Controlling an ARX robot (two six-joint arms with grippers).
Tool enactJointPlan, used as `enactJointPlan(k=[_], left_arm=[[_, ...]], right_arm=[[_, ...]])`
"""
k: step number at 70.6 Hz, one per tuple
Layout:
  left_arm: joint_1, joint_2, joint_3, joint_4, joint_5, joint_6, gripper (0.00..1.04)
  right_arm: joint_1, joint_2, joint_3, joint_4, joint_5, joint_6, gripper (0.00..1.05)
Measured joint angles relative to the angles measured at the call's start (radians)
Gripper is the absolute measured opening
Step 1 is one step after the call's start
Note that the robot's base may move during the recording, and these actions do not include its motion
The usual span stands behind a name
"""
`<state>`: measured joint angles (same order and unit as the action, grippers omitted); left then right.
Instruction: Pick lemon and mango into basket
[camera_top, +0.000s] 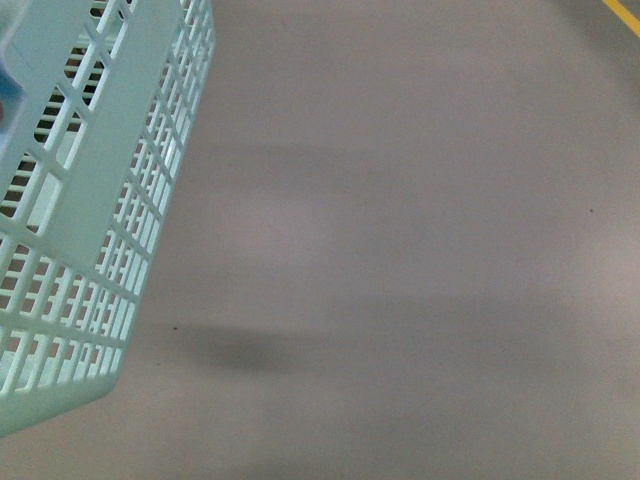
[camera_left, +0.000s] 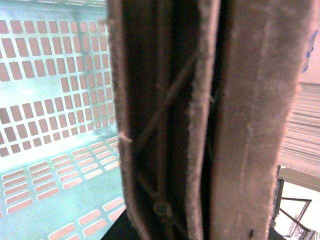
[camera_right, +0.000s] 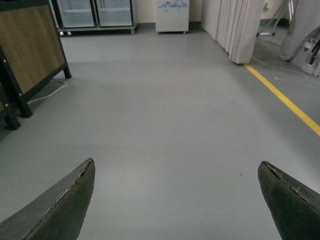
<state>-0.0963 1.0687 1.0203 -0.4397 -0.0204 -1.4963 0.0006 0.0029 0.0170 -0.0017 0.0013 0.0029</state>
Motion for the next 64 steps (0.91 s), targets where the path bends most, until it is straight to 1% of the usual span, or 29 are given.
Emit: enactJointPlan(k=[64], left_arm=[[0.0,0.0,0.0,0.0,0.001,0.003,0.16]], right_arm=[[0.0,0.0,0.0,0.0,-0.002,0.0,0.96]])
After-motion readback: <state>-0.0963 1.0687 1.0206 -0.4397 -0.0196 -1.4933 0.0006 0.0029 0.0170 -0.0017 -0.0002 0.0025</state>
